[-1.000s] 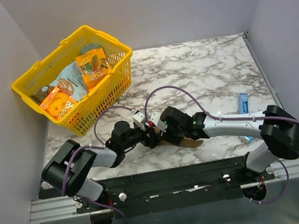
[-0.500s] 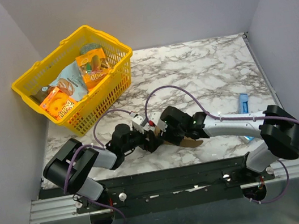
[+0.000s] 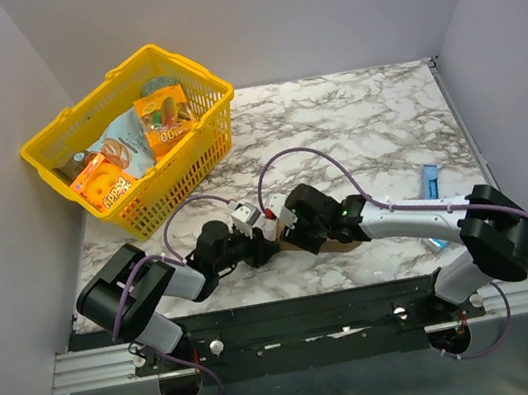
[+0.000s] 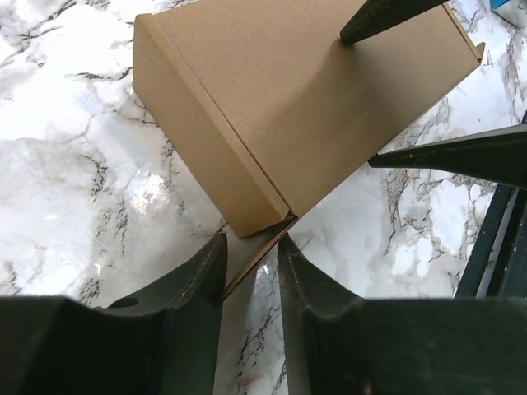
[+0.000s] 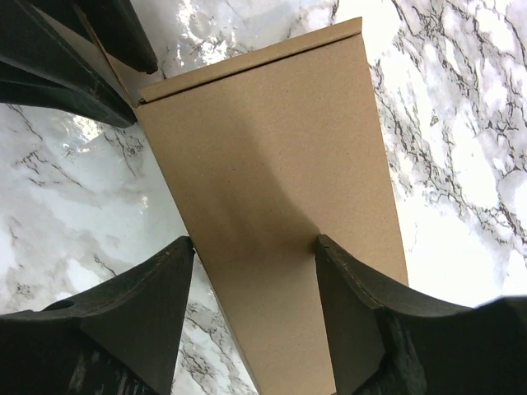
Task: Fold the paper box
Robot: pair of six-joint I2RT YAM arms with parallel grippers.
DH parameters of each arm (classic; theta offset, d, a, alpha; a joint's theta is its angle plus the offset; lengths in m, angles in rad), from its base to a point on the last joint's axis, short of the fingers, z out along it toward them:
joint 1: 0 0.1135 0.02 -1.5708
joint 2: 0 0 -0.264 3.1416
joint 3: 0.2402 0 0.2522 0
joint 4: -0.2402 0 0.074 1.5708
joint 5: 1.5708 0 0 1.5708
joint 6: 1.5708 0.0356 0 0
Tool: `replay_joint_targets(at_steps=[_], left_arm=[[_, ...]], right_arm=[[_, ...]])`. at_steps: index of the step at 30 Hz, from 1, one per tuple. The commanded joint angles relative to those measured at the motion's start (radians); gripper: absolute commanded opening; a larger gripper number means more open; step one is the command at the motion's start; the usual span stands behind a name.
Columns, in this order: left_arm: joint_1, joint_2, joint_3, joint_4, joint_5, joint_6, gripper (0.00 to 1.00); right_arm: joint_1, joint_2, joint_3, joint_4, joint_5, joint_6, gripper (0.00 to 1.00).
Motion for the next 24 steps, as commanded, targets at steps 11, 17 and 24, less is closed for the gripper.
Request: replay_joint_targets(at_steps=[11,17,24], left_arm=[[-0.004,-0.054,0.034,0.006,0.097,-0.059,0.0],[-0.001,-0.104,0.135,-0.175,0.138,-0.209,0.0],[0.032,-0.146,0.164,-0.22,0.203,-0.365,0.0]], right_arm=[[0.0,-0.101,0.004,-0.052,-0.019,0.059,0.87],[0.006,-0.174,-0.005,-0.045,0.044,0.027,0.88],[0.016,-0.266,-0.07,0.069,0.09,0.024,0.89]])
